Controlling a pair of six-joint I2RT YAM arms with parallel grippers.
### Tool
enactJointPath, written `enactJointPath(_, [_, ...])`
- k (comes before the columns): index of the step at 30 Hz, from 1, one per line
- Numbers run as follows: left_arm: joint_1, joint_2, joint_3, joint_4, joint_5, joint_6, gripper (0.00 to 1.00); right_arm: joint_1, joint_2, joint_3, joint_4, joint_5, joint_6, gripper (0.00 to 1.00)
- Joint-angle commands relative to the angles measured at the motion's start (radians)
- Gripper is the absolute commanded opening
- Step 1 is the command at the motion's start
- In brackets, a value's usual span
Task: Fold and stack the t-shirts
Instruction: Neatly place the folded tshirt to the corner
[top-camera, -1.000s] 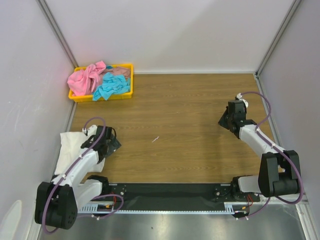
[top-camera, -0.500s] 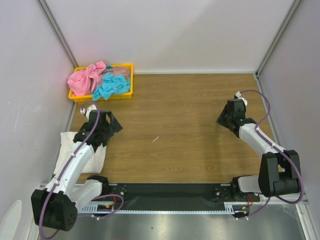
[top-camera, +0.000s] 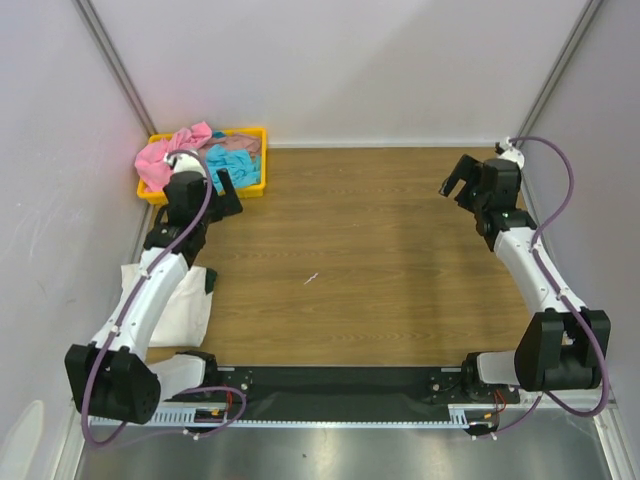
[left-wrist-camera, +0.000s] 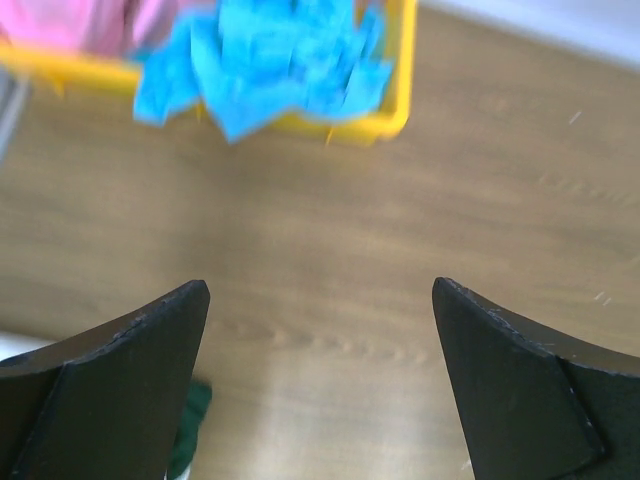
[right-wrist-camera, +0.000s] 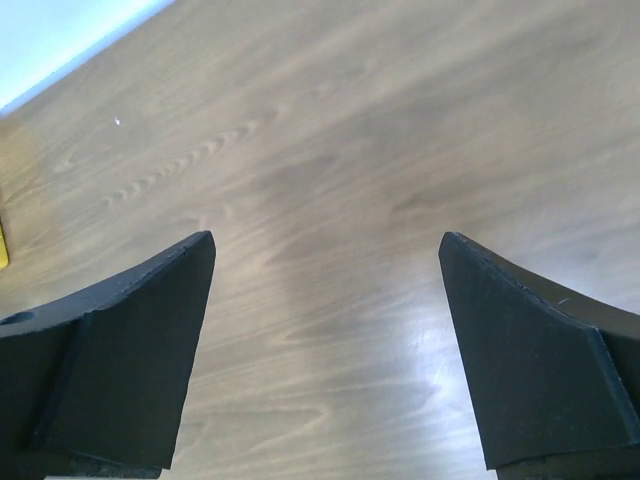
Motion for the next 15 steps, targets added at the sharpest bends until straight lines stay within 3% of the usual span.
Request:
enactJointPath(1, [0.022,-0.023,0.067,0.144,0.049,0.094,1.00,-0.005,-0.027,0.094,0.009,-0.006,-0.111,1.00])
enactJointPath(8, [0.035,-0.063,0.032,0.179,0.098,0.058,1.00,-0.005,-0.101,0.045,0.044,-0.081,-0.177,1.00])
enactJointPath(15, [0.035,-0.223,-0.140,0.176,0.077,0.017,1.00,-0.003,-0.262,-0.088,0.070,-0.035,-0.194,1.00])
